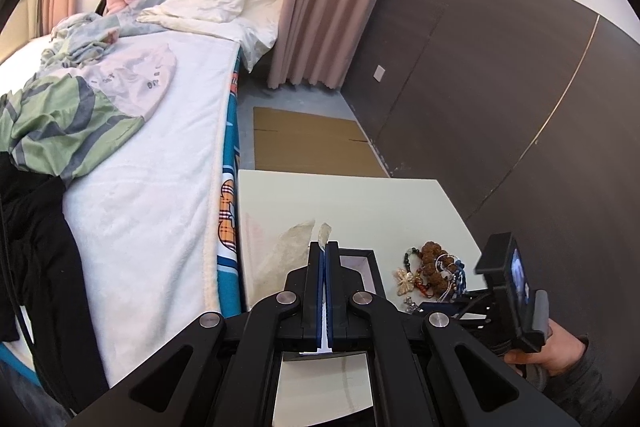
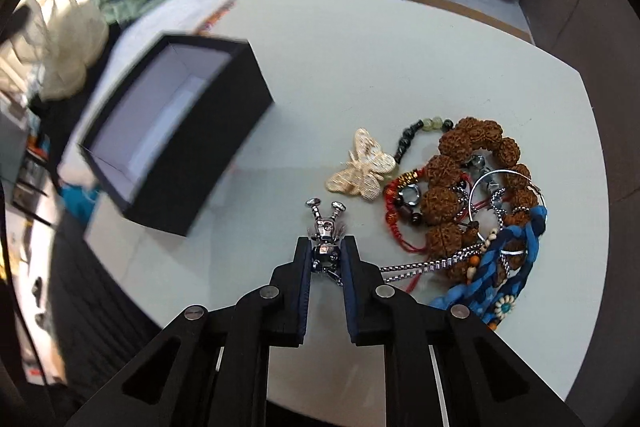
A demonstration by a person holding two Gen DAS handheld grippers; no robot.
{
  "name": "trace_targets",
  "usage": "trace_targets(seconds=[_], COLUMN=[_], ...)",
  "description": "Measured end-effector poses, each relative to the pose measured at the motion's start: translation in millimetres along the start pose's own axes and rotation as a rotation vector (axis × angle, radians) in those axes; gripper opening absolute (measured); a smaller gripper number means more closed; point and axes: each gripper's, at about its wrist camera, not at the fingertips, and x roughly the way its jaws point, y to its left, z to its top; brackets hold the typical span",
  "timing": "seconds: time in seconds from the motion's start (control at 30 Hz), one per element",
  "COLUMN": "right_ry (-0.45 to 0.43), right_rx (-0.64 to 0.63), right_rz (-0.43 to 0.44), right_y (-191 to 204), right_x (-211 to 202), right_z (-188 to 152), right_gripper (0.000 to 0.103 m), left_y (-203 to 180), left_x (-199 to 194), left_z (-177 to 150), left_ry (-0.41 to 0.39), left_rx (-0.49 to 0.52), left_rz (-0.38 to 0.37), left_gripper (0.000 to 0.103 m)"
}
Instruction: Organize jewelry
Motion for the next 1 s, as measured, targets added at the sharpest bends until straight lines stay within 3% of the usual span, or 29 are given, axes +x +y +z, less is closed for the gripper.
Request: trace_targets(seconds=[0.27,0.6,1.0], right_ry=[-0.176,-0.399,-0.583], right_rx=[0.019,-0.026,-0.089], right_rz=[0.062,0.050,0.079], right_y=[8.6,25.6,60.2], right_x=[-76.7,-173.5,-248.1], right_z=[22.9,57.5,85.9], right_gripper=[0.016,0.016,0.016], left_y=[-1.9,-6.5,-6.7], left_x=[-8.7,-17.5,-34.0], left_z=[5.8,11.4,19.1], left_ry=[-0.025,-0.051,-0.094], left_rx=[0.005,0.017,0.019], left_rz=[-0.002,-0.011,-0.004], left_gripper=[0.000,0.000,0.000])
